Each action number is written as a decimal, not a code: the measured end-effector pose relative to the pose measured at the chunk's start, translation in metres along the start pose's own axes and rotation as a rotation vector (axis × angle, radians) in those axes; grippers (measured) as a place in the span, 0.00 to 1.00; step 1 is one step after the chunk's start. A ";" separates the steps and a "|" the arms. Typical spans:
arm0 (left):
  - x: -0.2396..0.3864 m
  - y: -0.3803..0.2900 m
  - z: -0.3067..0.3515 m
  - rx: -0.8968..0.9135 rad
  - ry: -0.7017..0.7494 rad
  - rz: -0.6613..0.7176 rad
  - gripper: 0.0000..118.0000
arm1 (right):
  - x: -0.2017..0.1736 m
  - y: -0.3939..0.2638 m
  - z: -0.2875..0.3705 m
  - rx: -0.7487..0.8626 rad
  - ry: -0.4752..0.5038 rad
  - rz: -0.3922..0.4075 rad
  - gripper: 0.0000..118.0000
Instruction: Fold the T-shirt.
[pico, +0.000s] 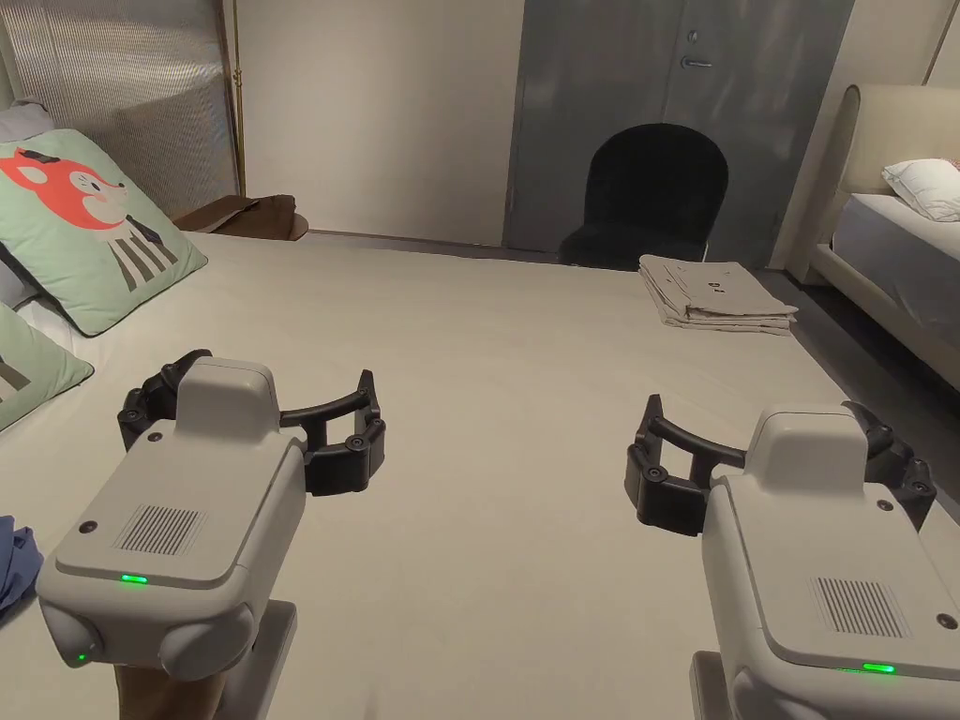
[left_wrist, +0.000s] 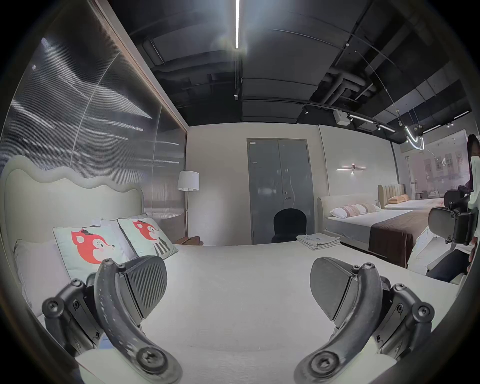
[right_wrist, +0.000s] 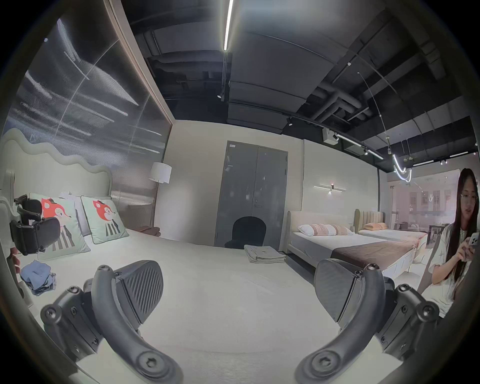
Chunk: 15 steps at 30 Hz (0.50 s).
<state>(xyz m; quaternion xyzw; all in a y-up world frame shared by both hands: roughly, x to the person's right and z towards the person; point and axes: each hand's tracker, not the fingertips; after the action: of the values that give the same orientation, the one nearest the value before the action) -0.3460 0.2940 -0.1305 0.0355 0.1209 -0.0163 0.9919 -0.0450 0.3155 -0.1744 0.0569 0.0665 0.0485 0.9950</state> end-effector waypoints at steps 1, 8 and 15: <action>0.000 0.000 0.000 -0.001 -0.001 -0.001 0.93 | 0.000 0.000 0.000 0.001 -0.001 0.001 0.97; 0.002 0.000 0.001 0.004 -0.005 -0.010 0.93 | 0.000 0.002 0.001 0.003 0.004 -0.004 0.97; 0.002 0.000 0.000 0.001 -0.005 -0.016 0.93 | 0.001 0.003 0.001 0.009 0.008 -0.003 0.97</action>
<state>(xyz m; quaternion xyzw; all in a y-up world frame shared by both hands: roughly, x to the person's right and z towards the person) -0.3438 0.2942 -0.1306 0.0350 0.1189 -0.0241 0.9920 -0.0446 0.3187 -0.1731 0.0613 0.0705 0.0469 0.9945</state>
